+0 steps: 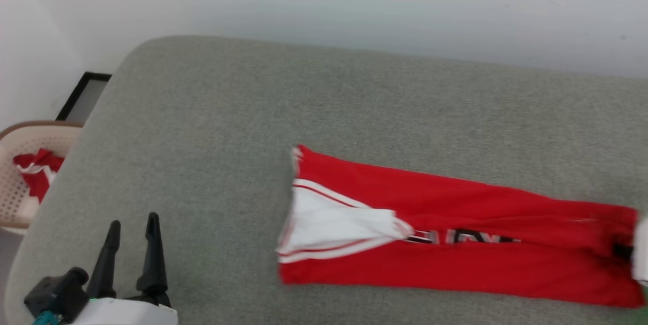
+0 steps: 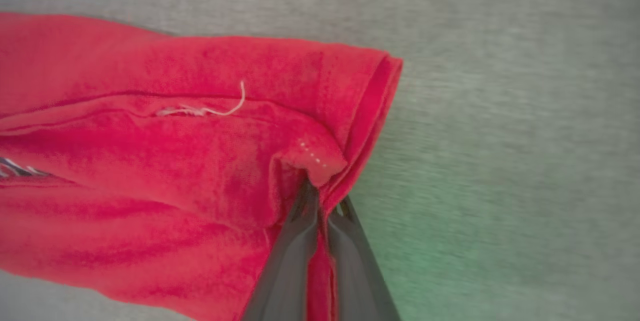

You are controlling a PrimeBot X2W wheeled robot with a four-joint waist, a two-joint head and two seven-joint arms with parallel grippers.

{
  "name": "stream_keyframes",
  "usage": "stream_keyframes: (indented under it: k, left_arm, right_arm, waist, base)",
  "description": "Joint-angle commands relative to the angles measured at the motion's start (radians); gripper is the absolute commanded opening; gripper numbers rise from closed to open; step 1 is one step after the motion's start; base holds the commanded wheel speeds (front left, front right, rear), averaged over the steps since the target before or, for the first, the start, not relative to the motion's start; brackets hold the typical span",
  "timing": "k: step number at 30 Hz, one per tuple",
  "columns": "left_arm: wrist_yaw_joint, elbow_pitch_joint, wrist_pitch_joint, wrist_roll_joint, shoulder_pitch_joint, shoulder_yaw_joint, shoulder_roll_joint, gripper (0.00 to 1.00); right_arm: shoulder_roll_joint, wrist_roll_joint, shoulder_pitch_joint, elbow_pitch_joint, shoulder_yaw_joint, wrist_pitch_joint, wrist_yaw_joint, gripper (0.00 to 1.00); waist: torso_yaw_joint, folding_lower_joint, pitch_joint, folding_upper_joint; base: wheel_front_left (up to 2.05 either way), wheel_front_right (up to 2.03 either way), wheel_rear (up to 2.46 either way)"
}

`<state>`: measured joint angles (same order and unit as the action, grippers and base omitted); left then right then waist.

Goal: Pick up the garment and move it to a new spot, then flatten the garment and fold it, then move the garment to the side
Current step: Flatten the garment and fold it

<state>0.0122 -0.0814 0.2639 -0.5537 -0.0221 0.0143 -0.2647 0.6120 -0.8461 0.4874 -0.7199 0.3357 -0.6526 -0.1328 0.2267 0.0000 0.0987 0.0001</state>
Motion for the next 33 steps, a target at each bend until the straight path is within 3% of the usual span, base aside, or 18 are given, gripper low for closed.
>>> stream_keyframes:
  k: [1,7,13,25,33]
  left_arm:
    - [-0.009,-0.004,0.000,0.007,-0.012,-0.009,0.002,1.00]
    - [-0.027,-0.015,0.000,0.012,-0.014,-0.017,0.007,1.00]
    - [-0.033,-0.031,0.000,0.012,-0.024,-0.017,0.009,1.00]
    - [-0.025,-0.027,-0.006,-0.009,-0.075,-0.027,0.005,1.00]
    - [-0.023,-0.012,-0.023,-0.003,-0.054,-0.001,0.011,1.00]
  right_arm:
    - [0.031,0.005,0.003,-0.021,-0.005,0.015,0.003,0.00]
    - [0.105,0.012,0.030,-0.079,-0.022,0.055,0.003,0.00]
    - [0.125,0.021,0.052,-0.103,-0.003,0.065,0.003,0.00]
    - [0.066,-0.130,-0.004,0.210,0.134,0.010,0.003,0.00]
    - [-0.042,-0.121,0.030,0.322,0.217,0.028,0.003,0.00]
  waist:
    - [-0.015,0.0000,-0.010,-0.0001]
    - [-0.030,0.0000,-0.019,-0.0001]
    - [-0.040,0.0000,-0.037,-0.0001]
    - [-0.059,0.0000,-0.118,-0.0001]
    - [-0.023,0.0000,-0.122,-0.0001]
  base:
    - [0.00,0.00,0.00]
    - [0.00,0.00,0.00]
    - [0.00,0.00,0.00]
    - [0.00,0.00,0.00]
    - [0.00,0.00,0.00]
